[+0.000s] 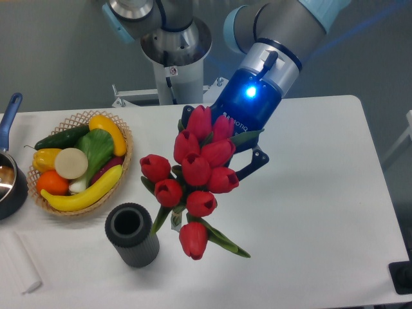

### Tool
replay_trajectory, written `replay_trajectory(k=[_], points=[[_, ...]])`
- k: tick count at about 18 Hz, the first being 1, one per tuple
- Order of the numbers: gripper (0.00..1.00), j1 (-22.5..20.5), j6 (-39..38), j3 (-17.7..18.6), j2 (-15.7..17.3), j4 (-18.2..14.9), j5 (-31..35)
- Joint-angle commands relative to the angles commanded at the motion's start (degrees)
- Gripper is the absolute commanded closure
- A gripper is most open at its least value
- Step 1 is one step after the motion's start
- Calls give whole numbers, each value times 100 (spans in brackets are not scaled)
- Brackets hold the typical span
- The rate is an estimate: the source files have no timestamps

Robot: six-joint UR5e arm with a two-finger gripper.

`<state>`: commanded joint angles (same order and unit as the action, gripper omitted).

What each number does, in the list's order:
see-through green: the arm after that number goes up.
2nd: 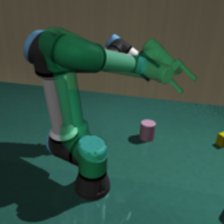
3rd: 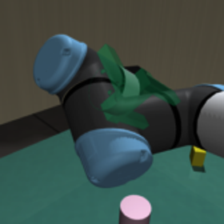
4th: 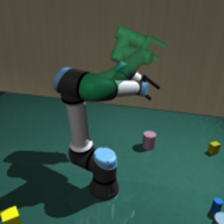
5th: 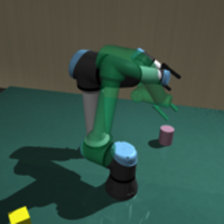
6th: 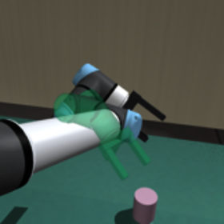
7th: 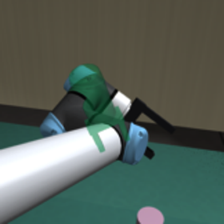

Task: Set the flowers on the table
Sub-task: 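Carry the red tulip bunch with the gripper away from the black vase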

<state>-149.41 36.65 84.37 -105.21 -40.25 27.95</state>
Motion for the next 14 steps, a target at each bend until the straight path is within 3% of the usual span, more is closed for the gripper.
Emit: replay_trajectory(k=[14], points=[[56, -141, 53, 79, 44, 0, 35]])
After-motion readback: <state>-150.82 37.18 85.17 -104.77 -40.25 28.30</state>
